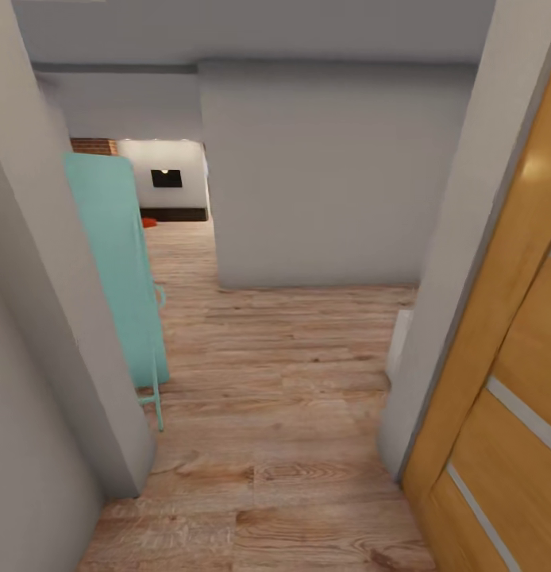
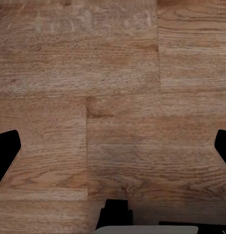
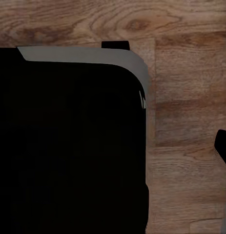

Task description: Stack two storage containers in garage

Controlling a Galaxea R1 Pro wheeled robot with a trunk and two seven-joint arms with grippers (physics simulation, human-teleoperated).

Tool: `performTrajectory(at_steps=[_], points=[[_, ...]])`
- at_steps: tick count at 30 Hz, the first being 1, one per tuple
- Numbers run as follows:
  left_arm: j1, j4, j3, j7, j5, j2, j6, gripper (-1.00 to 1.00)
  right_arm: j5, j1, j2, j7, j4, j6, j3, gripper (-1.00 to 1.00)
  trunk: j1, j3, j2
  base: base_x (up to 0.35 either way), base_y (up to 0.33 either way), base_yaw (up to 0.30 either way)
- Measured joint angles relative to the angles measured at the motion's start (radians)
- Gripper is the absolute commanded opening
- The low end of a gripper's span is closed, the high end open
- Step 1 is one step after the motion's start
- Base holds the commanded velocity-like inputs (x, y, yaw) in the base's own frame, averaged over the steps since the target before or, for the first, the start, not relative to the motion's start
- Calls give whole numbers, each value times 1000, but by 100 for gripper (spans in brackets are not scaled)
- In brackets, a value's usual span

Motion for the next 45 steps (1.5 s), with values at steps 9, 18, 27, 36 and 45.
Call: performTrajectory(at_steps=[9, 18, 27, 36, 45], points=[[0, 0, 0, 0, -1, 0, -1, 100, 0, 0, 2, 0, 1, 0, 1, 100, 0, 0, 0, 338, 37, 0], [0, 0, 0, 0, -1, -2, -1, 100, 1, 0, 1, 0, 1, 0, 1, 100, 0, 0, 0, 343, 2, 0], [0, 0, 0, 0, -1, -5, -1, 100, 2, 0, 1, 0, 1, 0, 2, 100, 0, 0, 0, 343, 0, 0], [0, 0, 0, 0, -1, -5, -2, 100, 1, 0, 0, 0, 1, 0, 2, 100, 0, 0, 0, 343, 0, 0], [1, 0, 0, 0, -1, -5, -2, 100, 3, 0, 0, 0, 1, 0, 2, 100, 0, 0, 0, 343, 0, 0]])
